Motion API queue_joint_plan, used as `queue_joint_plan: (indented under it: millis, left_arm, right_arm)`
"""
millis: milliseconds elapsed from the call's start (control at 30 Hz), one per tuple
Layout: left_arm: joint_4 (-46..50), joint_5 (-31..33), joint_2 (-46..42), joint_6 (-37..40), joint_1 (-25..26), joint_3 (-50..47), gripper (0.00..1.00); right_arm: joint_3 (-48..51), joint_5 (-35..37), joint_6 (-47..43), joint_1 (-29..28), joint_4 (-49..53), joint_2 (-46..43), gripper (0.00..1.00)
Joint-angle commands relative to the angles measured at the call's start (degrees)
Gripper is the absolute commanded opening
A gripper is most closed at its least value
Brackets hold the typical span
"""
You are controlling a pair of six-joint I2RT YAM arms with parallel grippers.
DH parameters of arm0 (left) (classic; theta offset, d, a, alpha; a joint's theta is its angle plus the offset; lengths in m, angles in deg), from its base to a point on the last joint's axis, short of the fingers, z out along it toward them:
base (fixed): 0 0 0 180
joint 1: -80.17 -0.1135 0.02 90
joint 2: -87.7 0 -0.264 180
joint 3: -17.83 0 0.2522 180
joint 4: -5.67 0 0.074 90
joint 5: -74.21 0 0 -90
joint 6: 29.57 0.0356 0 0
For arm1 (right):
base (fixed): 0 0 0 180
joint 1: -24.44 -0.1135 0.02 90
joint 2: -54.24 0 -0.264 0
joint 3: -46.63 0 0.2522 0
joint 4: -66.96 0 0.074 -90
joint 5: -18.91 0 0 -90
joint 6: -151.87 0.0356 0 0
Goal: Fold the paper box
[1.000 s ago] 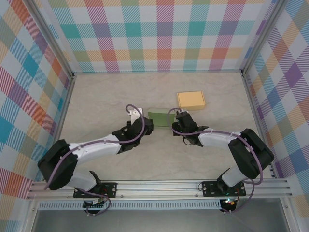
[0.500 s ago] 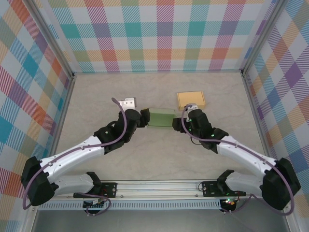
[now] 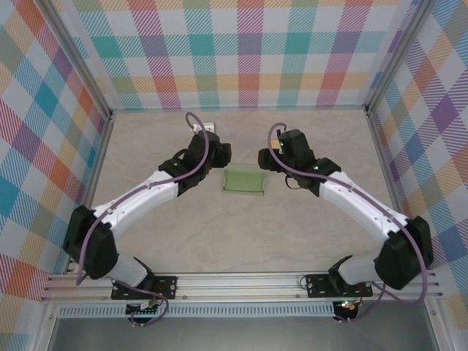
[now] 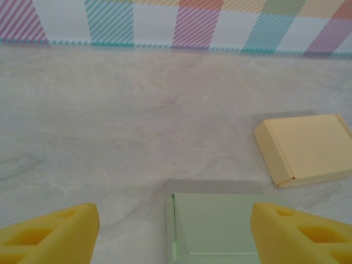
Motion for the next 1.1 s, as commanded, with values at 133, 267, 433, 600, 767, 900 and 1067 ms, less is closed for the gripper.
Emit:
queue_joint_plan:
  millis: [133,267,433,600,767,900,1067]
  left_arm:
    - [2.1,-8.62,10.15,2.01,-2.69,5.16,0.66]
    - [2.61,-8.93,13.8,2.12,-2.82,5.76,0.64]
    - [2.6,-10.21,14.75,0.91,-2.82,3.46,0.62]
    - [1.04,-10.71,14.22,-1.94,-2.76,-1.61,0.59]
    - [-1.31,-11.3,14.66,-5.18,-2.66,-6.89,0.56]
    - [-2.36,-11.59,15.46,-6.71,-2.3,-9.65,0.52]
    - [-3.41,-11.38,15.18,-8.05,-2.03,-11.67,0.51]
  right_arm:
    - [-5.38,-4.21,-2.21,2.4,3.57,10.32,0.71]
    - [-4.99,-5.84,-2.27,2.52,3.28,13.78,0.71]
    - [-2.29,-7.18,-2.15,2.62,1.73,15.53,0.71]
    - [0.52,-7.62,-1.43,2.62,0.46,16.46,0.71]
    - [2.74,-8.3,-0.51,2.62,-0.75,17.31,0.71]
    - [4.26,-8.83,0.48,2.63,-1.63,17.32,0.71]
    - [5.74,-10.25,1.98,2.67,-2.43,16.59,0.71]
